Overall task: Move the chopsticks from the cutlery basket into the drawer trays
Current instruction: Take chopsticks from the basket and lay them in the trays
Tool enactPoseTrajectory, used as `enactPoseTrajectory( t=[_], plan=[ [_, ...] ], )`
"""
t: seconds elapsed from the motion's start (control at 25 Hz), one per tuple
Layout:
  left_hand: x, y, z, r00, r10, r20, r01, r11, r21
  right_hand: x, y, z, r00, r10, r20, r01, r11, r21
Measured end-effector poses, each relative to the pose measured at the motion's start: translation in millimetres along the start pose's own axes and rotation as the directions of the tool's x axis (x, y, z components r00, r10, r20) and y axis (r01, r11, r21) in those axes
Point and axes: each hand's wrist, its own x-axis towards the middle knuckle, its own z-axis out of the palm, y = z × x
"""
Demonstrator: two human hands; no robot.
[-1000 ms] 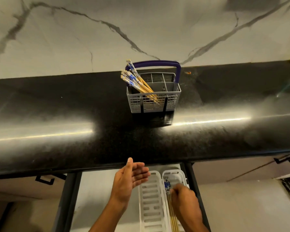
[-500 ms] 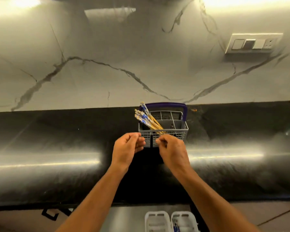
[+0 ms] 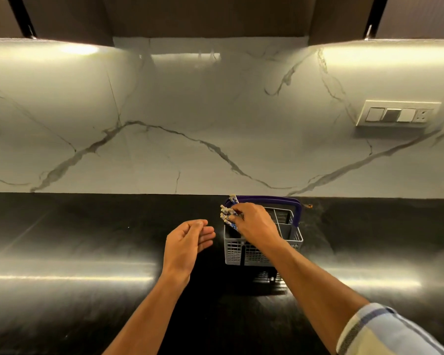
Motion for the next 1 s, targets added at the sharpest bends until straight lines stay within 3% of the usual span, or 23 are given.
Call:
enactPoseTrajectory(
  t=[0.36, 0.52, 0.76, 0.84, 1.0],
  plan=[
    [9, 15, 9, 0.997, 0.047, 0.063, -0.047, 0.999, 0.002, 2, -1, -27, 0.996, -0.011, -0.087, 0.026, 0.985, 0.168],
    [16, 43, 24, 0.973, 0.172, 0.155, -0.192, 0.973, 0.128, 2, -19, -79, 0.983, -0.033, -0.179, 0.079, 0.963, 0.258],
    [4, 97, 74, 0.849, 0.389, 0.358, -0.500, 0.810, 0.306, -16, -66, -171, 0.961, -0.100, -0.259, 0.223, 0.834, 0.505],
    [-7, 108, 86, 0.829, 0.414, 0.377, -0.527, 0.803, 0.278, -30, -76, -192, 0.957, -0.121, -0.263, 0.254, 0.786, 0.563],
    [-30, 126, 98, 0.799, 0.328, 0.503, -0.414, 0.908, 0.066, -60, -75, -223, 0.949, -0.147, -0.279, 0.292, 0.747, 0.597]
  ],
)
